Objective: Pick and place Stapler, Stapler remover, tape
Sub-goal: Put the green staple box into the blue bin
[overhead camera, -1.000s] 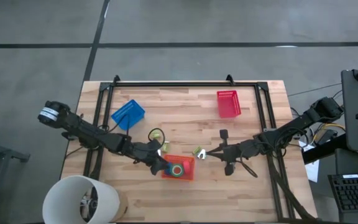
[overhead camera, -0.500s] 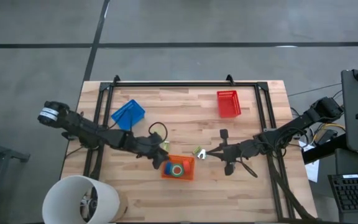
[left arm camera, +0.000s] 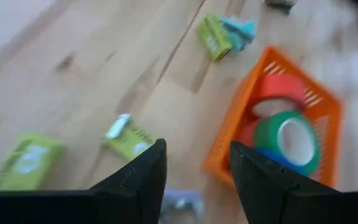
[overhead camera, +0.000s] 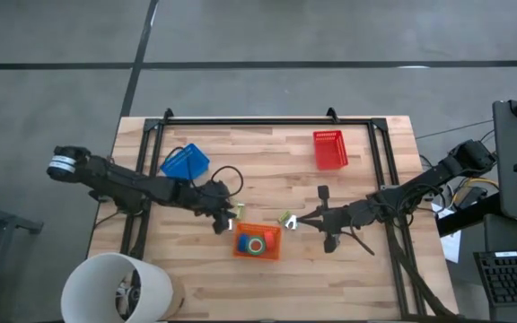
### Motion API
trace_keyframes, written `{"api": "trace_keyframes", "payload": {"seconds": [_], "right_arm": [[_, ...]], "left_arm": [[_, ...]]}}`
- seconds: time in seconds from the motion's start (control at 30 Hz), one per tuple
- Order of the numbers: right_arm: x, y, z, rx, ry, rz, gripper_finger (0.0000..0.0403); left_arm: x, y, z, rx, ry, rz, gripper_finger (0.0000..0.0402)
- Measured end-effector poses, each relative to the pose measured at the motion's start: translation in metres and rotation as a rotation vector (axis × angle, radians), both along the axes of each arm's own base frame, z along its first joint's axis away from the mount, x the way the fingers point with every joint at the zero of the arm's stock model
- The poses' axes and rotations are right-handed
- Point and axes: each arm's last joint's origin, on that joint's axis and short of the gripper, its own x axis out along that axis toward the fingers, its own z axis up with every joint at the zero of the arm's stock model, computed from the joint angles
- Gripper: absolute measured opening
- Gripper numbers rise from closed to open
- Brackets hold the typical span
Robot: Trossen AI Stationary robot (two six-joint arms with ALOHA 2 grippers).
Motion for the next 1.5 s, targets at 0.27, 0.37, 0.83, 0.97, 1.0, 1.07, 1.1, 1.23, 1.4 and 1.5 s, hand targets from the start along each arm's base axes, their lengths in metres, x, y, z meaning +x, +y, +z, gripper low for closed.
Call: {"api": "trace_keyframes", "payload": {"seconds": [0.27, 0.37, 0.83, 0.97, 1.0, 1.07, 1.1, 1.23, 1.4, 1.5], "right_arm": [[0.0, 0.0, 0.0, 0.007, -0.001, -0.001, 0.0008], [0.0, 0.0, 0.0, 0.008, -0.001, -0.003, 0.0008], [0.001, -0.002, 0.0, 0.008, -0.001, -0.01, 0.0008], [0.001, -0.003, 0.0, 0.005, -0.002, -0.013, 0.0008], [0.001, -0.004, 0.0, 0.005, -0.002, -0.015, 0.0008], [0.002, -0.004, 0.0, 0.005, -0.001, -0.017, 0.0008], [0.002, -0.004, 0.0, 0.005, -0.002, -0.019, 0.0008], [0.002, -0.004, 0.0, 0.005, -0.002, -0.018, 0.0008], [0.002, -0.004, 0.0, 0.009, -0.002, -0.019, 0.0008], [0.002, -0.004, 0.0, 0.008, -0.001, -0.019, 0.0008]], "left_arm": [[-0.019, 0.015, 0.002, 0.282, 0.124, 0.078, 0.0177], [-0.018, 0.022, -0.003, 0.331, 0.175, 0.065, 0.0177], [-0.006, 0.052, -0.027, 0.392, 0.298, -0.093, 0.0177], [-0.002, 0.054, -0.035, 0.38, 0.317, -0.116, 0.0177], [-0.001, 0.055, -0.038, 0.377, 0.327, -0.117, 0.0177], [0.0, 0.055, -0.042, 0.379, 0.344, -0.125, 0.0177], [0.001, 0.056, -0.044, 0.381, 0.349, -0.126, 0.0177], [0.005, 0.058, -0.051, 0.391, 0.364, -0.137, 0.0177], [0.008, 0.059, -0.06, 0.394, 0.381, -0.146, 0.0177], [0.009, 0.06, -0.062, 0.386, 0.387, -0.139, 0.0177]]}}
